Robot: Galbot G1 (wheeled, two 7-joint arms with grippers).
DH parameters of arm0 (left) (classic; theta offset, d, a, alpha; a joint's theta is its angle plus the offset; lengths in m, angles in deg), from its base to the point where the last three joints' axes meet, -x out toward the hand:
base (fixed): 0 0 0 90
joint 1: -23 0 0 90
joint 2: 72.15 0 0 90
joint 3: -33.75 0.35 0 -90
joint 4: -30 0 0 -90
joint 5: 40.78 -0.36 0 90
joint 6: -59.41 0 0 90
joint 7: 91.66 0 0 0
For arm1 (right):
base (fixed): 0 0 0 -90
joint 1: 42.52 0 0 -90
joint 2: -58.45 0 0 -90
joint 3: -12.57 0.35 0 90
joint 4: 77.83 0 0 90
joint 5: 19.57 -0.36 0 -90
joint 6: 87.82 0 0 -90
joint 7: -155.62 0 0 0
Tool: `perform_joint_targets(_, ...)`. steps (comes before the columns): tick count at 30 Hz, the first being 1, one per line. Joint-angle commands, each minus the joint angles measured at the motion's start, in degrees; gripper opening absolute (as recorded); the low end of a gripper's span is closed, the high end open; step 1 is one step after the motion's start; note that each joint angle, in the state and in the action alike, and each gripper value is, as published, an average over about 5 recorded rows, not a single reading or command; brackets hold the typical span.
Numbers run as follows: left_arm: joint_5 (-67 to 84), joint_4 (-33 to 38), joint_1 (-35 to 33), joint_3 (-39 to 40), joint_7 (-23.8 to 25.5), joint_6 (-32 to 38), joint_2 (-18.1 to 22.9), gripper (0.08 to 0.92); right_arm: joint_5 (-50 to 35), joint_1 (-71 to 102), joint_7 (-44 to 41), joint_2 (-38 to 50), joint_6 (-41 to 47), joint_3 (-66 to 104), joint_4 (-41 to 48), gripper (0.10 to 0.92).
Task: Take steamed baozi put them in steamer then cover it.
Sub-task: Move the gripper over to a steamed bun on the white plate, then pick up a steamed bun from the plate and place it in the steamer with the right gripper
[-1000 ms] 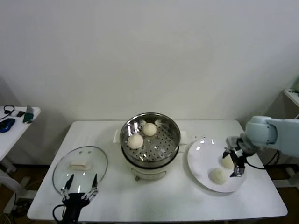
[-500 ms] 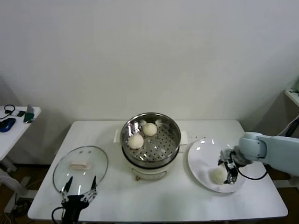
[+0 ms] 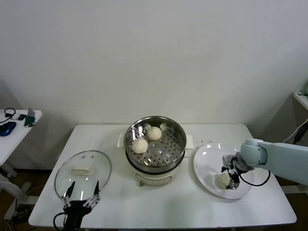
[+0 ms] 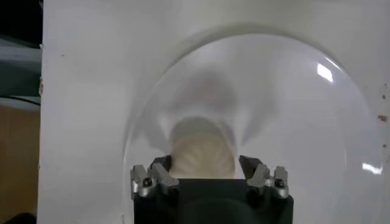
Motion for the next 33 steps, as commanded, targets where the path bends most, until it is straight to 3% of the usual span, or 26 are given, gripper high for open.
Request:
perform_joint_targets(1,0.1,-0.1,0.1,0.1,0.0,0.0,0.0,0.823,-0.4,-0.2,-1.3,-0.2,-0.3,0.4,0.7,0.663)
perform_joint_targets(5,0.1,0.0,0.1,0.1,0.0,0.0,0.1,0.823,-1.1,-5.3,-3.8,0.1,-2.1,-2.3,0.2,0.618)
perform_joint_targets(10,-0.2,0.1,0.2,0.2,-0.1,0.0,0.1,0.823,-0.5,-17.4,-8.9,-0.8,-7.3,-7.1,-0.6,0.619)
perform_joint_targets(21,-1.0,0.9,-0.3,-0.1,0.0,-0.2,-0.1,0.823,0.5,-45.5,-16.9,-14.3,-29.8,-9.6,-5.6,0.619)
perform_joint_targets(33,-0.3,0.8,-0.3,-0.7,-0.2,0.1,-0.2,0.823,12.4,-37.1,-10.6,-31.1,-34.0,1.2,-16.7,0.619)
